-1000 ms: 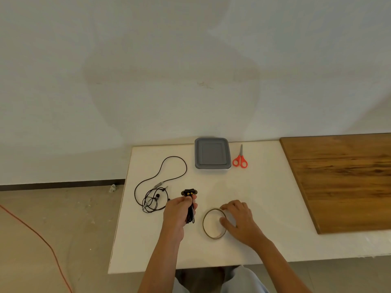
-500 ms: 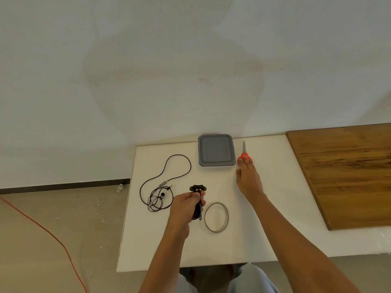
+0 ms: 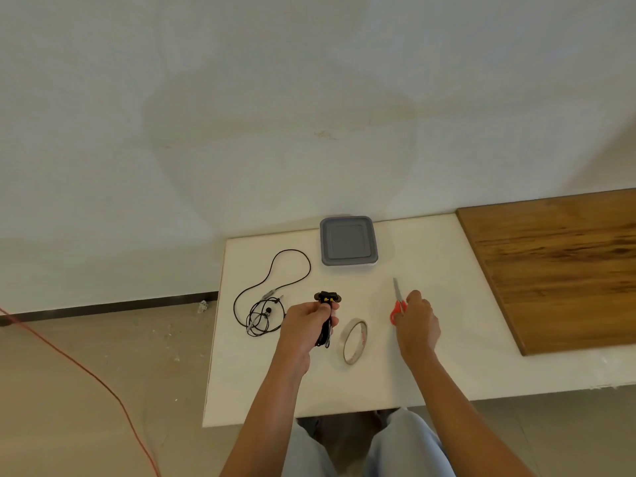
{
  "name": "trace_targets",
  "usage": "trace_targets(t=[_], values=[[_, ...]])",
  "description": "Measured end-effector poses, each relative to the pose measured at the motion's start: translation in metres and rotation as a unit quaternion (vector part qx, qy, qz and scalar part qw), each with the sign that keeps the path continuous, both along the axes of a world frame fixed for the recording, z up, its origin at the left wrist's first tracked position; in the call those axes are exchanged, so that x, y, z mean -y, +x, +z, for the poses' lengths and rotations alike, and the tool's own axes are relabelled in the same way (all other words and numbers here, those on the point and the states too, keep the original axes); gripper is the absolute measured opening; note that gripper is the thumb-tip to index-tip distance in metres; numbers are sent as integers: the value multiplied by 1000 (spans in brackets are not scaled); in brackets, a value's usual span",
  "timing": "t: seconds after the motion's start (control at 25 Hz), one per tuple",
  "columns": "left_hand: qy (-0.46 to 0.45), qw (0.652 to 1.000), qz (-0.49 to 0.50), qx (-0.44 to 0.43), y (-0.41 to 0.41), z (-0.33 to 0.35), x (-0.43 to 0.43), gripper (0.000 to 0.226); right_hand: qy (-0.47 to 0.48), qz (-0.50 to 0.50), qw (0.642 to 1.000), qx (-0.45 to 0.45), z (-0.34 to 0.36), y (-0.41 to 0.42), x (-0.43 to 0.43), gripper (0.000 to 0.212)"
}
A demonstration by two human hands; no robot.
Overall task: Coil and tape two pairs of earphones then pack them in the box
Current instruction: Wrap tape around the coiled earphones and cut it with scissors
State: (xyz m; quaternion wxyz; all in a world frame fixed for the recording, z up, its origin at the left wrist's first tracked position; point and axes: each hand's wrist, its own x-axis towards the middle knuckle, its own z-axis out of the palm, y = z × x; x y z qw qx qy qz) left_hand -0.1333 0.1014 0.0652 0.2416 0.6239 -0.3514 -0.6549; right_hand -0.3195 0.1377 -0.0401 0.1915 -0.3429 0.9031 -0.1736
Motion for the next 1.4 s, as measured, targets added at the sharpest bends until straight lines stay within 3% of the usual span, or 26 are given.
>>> trace_targets(t=[0.12,0.4,0.64,0.76,0.88,1.0,1.16,1.24,1.4], values=[[-12,1000,-4,16,0,8,-5,23,37,33,999,5,4,6,-14,9],[-22,999,-10,26,0,19,-16,23,140,167,969,-120,11,10,-41,15],[-24,999,-9,34,5,14,-17,23,127,216,965,-79,14,11,-48,14],[-32,999,0,44,5,13,-18,23,103,197,975,-17,9,11,-55,13],[-39,998,14,42,8,14,-16,23,-3,103,972,211,24,10,-64,23],[-34,999,17,30,13,15,-15,23,-123,86,867,475,53,28,-79,22],[-23,999,26,26,18,16,-13,22,-109,77,661,739,60,74,-89,25],[-22,999,30,25,19,16,-12,22,-91,34,604,791,57,86,-83,32],[-28,999,32,33,24,18,-13,22,-109,-80,530,837,55,101,-63,35]])
